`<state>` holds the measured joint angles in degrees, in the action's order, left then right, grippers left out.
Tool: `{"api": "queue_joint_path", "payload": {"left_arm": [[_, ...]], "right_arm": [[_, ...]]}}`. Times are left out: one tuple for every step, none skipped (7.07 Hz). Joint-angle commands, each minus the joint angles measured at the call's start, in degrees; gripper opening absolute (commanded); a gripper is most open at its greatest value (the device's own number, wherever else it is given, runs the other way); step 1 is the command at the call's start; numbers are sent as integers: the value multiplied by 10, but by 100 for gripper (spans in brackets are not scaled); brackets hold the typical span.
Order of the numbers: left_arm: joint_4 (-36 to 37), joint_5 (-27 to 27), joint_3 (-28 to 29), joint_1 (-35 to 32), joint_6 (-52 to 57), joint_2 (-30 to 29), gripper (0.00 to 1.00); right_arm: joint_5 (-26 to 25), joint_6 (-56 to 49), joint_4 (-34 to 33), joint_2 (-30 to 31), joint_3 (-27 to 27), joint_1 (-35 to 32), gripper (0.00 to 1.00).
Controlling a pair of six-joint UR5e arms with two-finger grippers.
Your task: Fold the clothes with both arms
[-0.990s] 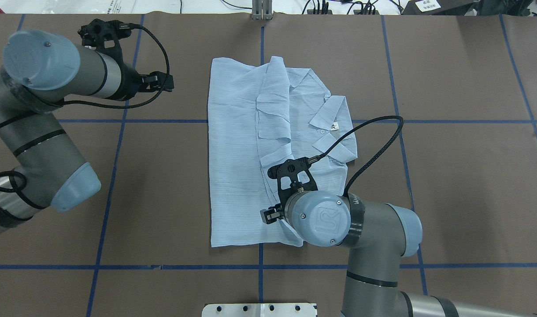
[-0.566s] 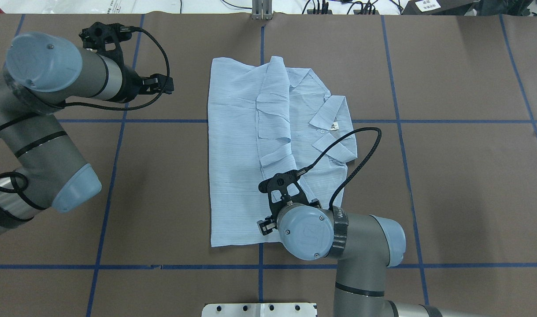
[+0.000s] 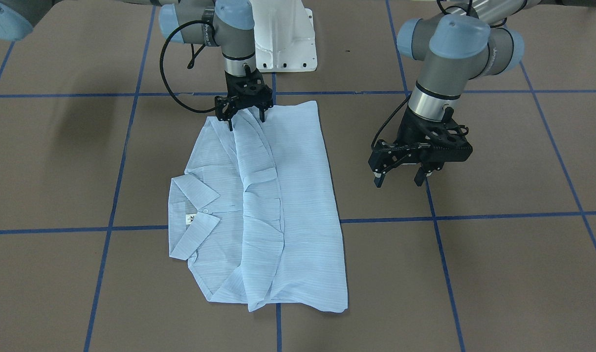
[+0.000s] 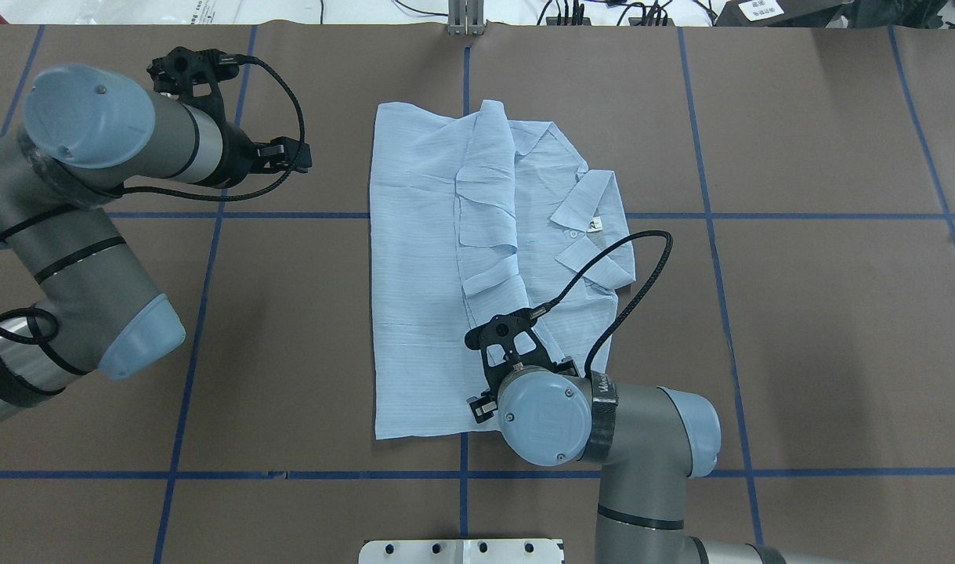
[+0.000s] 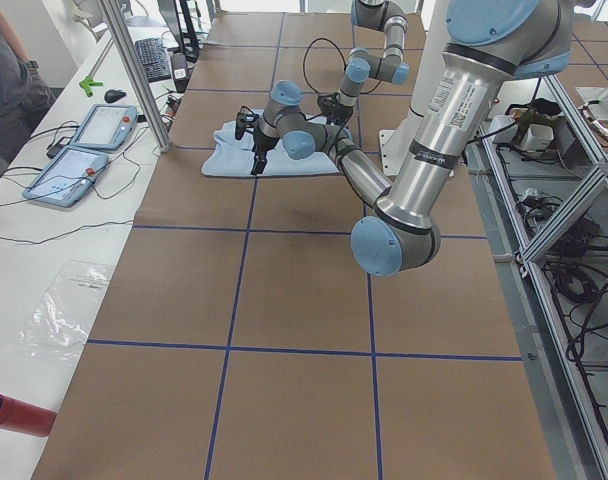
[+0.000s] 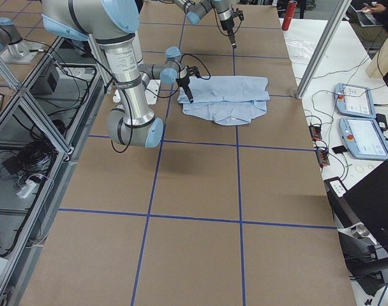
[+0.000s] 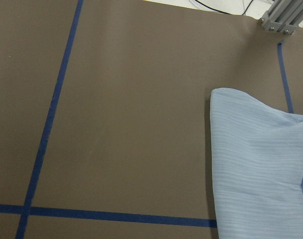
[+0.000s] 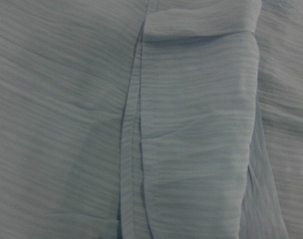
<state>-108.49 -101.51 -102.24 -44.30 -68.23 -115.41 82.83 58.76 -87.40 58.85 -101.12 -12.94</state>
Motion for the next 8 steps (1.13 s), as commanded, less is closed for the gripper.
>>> {"api": "queue_joint_path", "payload": {"left_arm": [[-2,0,3,4,-1,-2,100],[-2,0,3,7,-14,-5,100],[-1,0,2,15,-16,-8,100],[0,0,1,18,-24,-9,100],[0,0,2,25,-35,-10,100],[0,1,2,38,-50,-12,100],[1,2,3,45,-54,-21,100],[1,2,2,46,-54,-22,100]], "right_arm": [[1,-1,-8,11,-3,-6,100],[5,-4,-8,14,-6,-12,100],[6,-4,-8,28,-11,-15,100],[7,-8,-9,46,-34,-22,100],[16,-26,-28,73,-76,-31,100],[30,-29,-42,114,-118,-40,100],[29,-28,-41,162,-137,-40,100],[29,-27,-38,199,-138,-45,100]]}}
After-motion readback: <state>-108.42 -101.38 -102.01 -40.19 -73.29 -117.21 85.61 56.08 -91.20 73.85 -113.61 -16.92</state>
